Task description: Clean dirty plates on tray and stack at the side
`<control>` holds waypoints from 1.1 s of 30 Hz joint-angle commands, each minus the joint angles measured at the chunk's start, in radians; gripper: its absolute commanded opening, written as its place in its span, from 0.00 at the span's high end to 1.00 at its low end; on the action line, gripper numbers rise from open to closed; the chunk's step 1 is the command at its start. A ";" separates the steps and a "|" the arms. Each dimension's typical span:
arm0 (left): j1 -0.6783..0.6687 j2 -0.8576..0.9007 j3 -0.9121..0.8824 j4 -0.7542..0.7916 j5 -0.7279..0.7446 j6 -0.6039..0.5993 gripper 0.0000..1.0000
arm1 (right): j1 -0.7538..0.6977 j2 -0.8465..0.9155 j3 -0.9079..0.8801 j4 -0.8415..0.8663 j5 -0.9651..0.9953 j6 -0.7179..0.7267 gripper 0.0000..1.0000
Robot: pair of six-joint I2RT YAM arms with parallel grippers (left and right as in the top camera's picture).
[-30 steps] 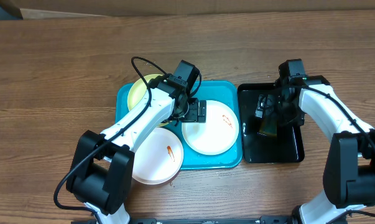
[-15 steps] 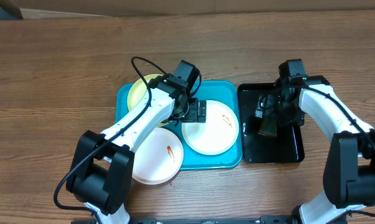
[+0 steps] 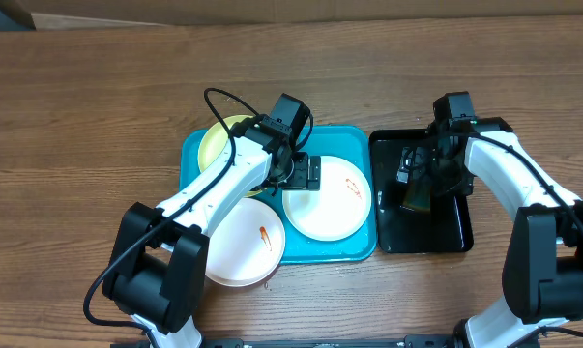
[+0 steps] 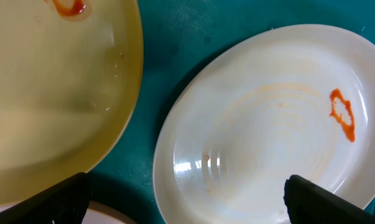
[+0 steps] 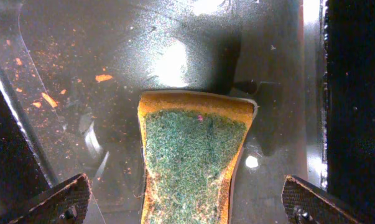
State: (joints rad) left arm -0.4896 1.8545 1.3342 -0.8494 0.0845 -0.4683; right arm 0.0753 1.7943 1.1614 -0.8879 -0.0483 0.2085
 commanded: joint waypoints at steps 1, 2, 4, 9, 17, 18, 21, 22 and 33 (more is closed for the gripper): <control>-0.002 0.008 0.021 -0.002 -0.011 0.008 0.00 | 0.001 -0.010 0.019 0.003 -0.005 0.002 0.00; -0.002 0.008 0.021 -0.002 -0.011 0.008 0.00 | 0.001 -0.010 0.019 0.003 -0.005 0.002 0.00; -0.002 0.008 0.021 -0.002 -0.011 0.008 0.00 | 0.001 -0.010 0.019 0.003 -0.005 0.002 0.00; -0.002 0.008 0.021 -0.003 -0.011 0.008 0.00 | 0.001 -0.010 0.019 0.003 -0.005 0.002 0.00; -0.002 0.008 0.021 -0.002 -0.011 0.008 0.00 | 0.001 -0.010 0.019 0.003 -0.005 0.002 0.00; -0.002 0.008 0.021 -0.002 -0.021 0.009 0.00 | 0.001 -0.010 0.019 0.003 -0.005 0.002 0.00; -0.002 0.008 0.021 -0.002 -0.069 0.012 0.00 | 0.001 -0.010 0.019 0.003 -0.005 0.002 0.00; -0.002 0.008 0.021 -0.002 -0.068 0.012 0.00 | 0.001 -0.010 0.019 0.004 -0.005 0.002 0.00; -0.002 0.008 0.021 -0.002 -0.067 0.012 0.00 | 0.001 -0.010 0.019 0.003 -0.005 0.002 0.00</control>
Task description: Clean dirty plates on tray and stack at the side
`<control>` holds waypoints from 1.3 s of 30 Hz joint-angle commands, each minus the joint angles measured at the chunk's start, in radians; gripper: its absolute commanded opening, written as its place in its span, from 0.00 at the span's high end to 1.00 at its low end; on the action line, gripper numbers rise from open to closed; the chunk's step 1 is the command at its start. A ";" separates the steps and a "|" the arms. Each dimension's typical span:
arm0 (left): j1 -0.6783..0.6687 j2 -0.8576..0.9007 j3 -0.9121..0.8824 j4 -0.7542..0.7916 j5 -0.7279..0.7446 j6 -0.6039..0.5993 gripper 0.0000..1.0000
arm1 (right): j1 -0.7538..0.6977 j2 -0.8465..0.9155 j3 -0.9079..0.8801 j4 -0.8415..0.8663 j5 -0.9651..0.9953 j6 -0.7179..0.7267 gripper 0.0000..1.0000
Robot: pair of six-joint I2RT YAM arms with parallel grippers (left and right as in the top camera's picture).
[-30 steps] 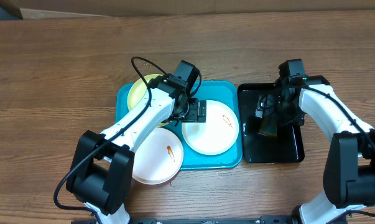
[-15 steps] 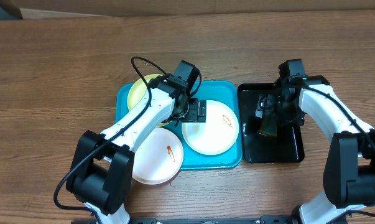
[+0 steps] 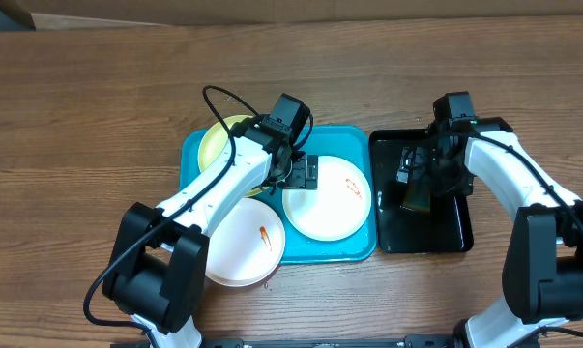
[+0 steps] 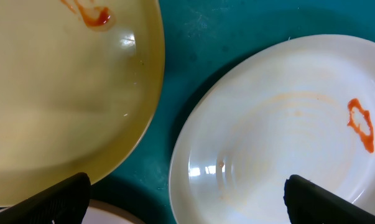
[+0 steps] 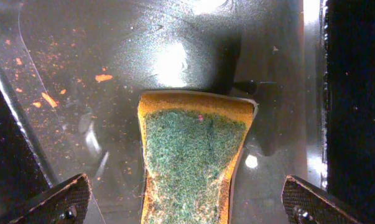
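Observation:
A teal tray (image 3: 192, 155) holds a white plate (image 3: 327, 203) with a red smear (image 4: 361, 124) and a yellow plate (image 3: 218, 143), also smeared red (image 4: 94, 15). Another white plate (image 3: 241, 242) with a red mark overlaps the tray's front left corner. My left gripper (image 3: 306, 174) hangs open low over the gap between the yellow plate (image 4: 56, 93) and the white plate (image 4: 287, 130), holding nothing. My right gripper (image 5: 187, 202) is open in the black tray (image 3: 455, 232), its fingers on either side of a green-and-yellow sponge (image 5: 190, 162).
The black tray (image 5: 81, 62) is wet, with orange crumbs on its floor. It stands against the teal tray's right edge. Bare wooden table (image 3: 78, 116) lies to the left, behind and to the right of both trays.
My left gripper has shifted slightly, so both plates sit a little further right and lower in its view. The right gripper and the sponge have not moved.

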State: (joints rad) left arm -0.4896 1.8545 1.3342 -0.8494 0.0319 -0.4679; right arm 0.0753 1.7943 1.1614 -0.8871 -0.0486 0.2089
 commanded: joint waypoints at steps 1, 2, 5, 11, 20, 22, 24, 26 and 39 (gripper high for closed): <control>-0.002 0.008 0.021 -0.002 -0.014 0.012 0.00 | 0.001 -0.010 0.019 0.003 -0.005 0.001 0.00; -0.002 0.008 0.021 -0.002 -0.014 0.012 0.00 | 0.001 -0.010 0.019 0.003 -0.005 0.001 0.00; -0.002 0.008 0.021 -0.003 -0.014 0.012 0.00 | 0.001 -0.010 0.019 0.003 -0.005 0.001 0.00; -0.002 0.008 0.021 -0.002 -0.014 0.011 0.00 | 0.001 -0.010 0.019 0.003 -0.005 0.001 0.00; -0.001 0.008 0.030 0.008 0.005 0.000 0.01 | 0.001 -0.010 0.019 0.003 -0.005 0.001 0.00; -0.001 0.008 0.043 0.008 0.021 0.001 0.11 | 0.001 -0.010 0.019 0.003 -0.005 0.001 0.00; -0.001 0.008 0.047 0.009 0.046 0.000 0.30 | 0.001 -0.010 0.019 0.003 -0.005 0.001 0.00; -0.004 0.008 0.047 0.004 0.074 0.000 0.55 | 0.001 -0.010 0.019 0.003 -0.005 0.001 0.00; -0.010 0.023 0.025 -0.061 0.037 -0.011 0.47 | 0.002 -0.010 0.019 0.391 -0.005 0.002 0.00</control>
State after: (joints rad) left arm -0.4915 1.8572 1.3598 -0.9092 0.0742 -0.4694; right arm 0.0753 1.7943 1.1656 -0.5198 -0.0486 0.2089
